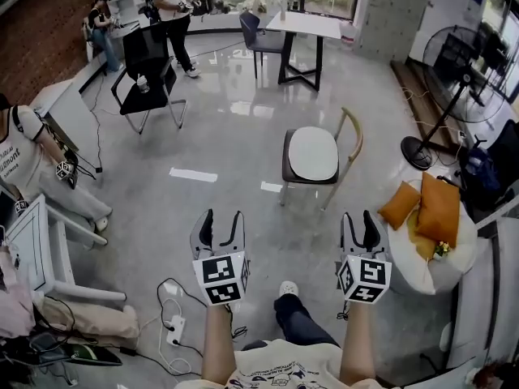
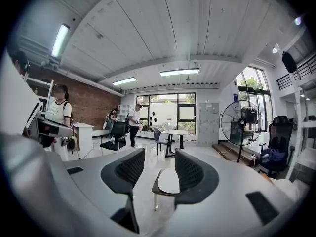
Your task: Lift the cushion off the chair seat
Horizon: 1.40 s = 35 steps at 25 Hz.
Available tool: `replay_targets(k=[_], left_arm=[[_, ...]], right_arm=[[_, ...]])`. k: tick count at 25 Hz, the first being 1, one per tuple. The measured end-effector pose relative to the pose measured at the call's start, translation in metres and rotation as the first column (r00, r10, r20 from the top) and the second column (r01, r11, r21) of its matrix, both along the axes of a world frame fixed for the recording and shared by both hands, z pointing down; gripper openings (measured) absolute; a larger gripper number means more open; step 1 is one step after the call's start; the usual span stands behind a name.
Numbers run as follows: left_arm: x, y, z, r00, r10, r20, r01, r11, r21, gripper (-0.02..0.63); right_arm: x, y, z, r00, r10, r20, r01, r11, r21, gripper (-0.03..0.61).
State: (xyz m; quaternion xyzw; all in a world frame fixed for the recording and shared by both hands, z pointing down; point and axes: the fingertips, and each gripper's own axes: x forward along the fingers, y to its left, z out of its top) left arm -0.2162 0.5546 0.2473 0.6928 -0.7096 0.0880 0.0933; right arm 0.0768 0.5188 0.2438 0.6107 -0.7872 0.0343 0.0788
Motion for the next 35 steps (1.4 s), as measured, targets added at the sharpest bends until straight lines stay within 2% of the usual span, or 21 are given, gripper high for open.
replay_targets(k=[6,11,16,26,35], left_arm=[[0.032,-0.130,-0.016,1.000,-0.010,0.003,0.010,1.000,0.017,0.249],[0.054,-0.214,-0.018,1.000,-0.015,0.004,0.014,0.999,0.031,0.250],[0.073,-0.272,-0.013,1.000,0.009,0.010,-0.009,1.000,0.012,0.249],[0.073,-0.376,-0.002,0.999,0.039,0.017,-0.039,0.999,-0.003,0.250],[0.077,-0.534,0.015,0.995,0.103,0.002,-0.103,0.995,-0.009,0.249]], right_arm=[[0.035,-0.132,-0.016,1.000,-0.012,0.001,0.012,1.000,0.015,0.212],[0.060,-0.214,-0.016,1.000,-0.008,0.010,0.008,1.000,0.021,0.212],[0.076,-0.268,-0.013,1.000,0.005,0.020,-0.006,1.000,0.014,0.212],[0.087,-0.363,0.007,0.997,0.060,0.044,-0.059,0.998,-0.016,0.212],[0.083,-0.501,0.023,0.993,0.112,0.033,-0.111,0.993,-0.029,0.212]])
